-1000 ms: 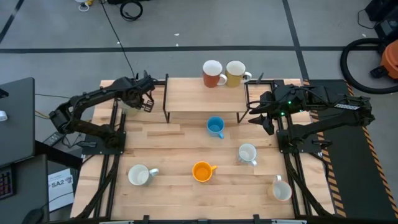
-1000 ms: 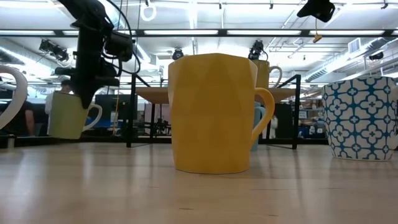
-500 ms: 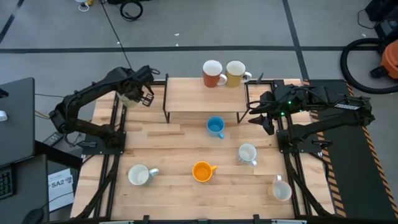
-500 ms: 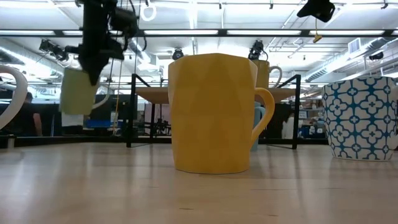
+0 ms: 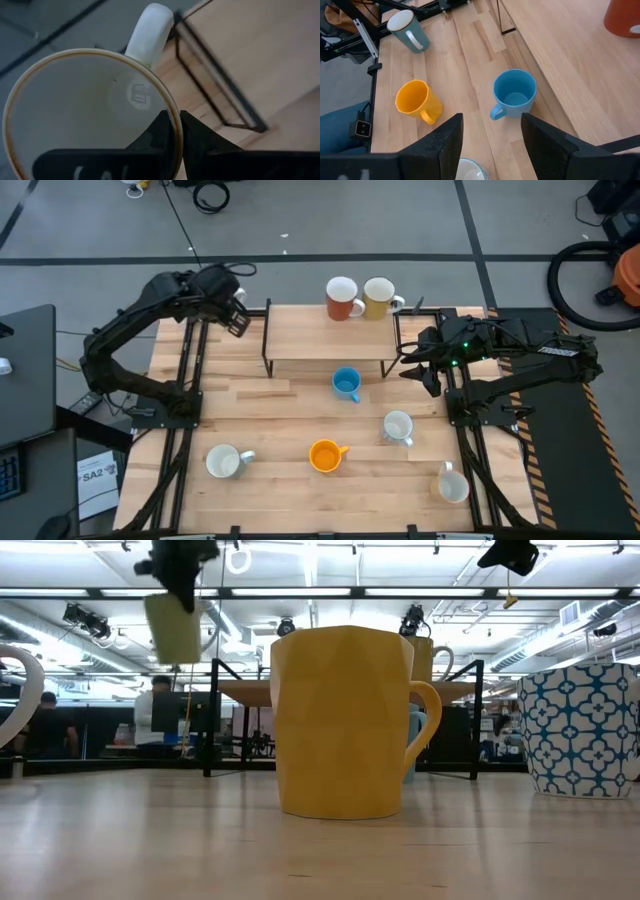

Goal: Place coffee mugs
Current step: Put the green mug on the shelf

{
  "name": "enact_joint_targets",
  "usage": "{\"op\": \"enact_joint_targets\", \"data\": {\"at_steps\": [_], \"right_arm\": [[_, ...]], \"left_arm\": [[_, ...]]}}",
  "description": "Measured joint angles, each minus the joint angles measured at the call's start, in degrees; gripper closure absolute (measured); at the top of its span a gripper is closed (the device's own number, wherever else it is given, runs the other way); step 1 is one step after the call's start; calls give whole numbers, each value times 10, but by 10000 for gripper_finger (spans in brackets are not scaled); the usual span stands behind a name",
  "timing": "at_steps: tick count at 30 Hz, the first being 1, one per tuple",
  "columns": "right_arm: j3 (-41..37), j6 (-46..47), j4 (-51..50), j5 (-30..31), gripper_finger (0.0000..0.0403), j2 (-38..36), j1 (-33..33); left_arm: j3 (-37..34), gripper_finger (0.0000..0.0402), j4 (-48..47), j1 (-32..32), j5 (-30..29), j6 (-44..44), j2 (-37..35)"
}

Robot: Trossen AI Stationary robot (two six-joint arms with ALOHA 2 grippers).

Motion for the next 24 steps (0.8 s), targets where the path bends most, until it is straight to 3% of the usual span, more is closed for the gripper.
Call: {"op": "enact_joint_targets", "data": {"at_steps": [5, 10, 24], "right_arm": [[0, 0, 0, 0, 197, 0, 0], [0, 0, 0, 0, 197, 0, 0], [0, 0, 0, 0, 197, 0, 0]], "left_arm": [[55, 371, 11, -44, 3, 34, 0], [82, 371, 31, -88, 44, 75, 0], [84, 371, 102, -224, 91, 206, 14]]}}
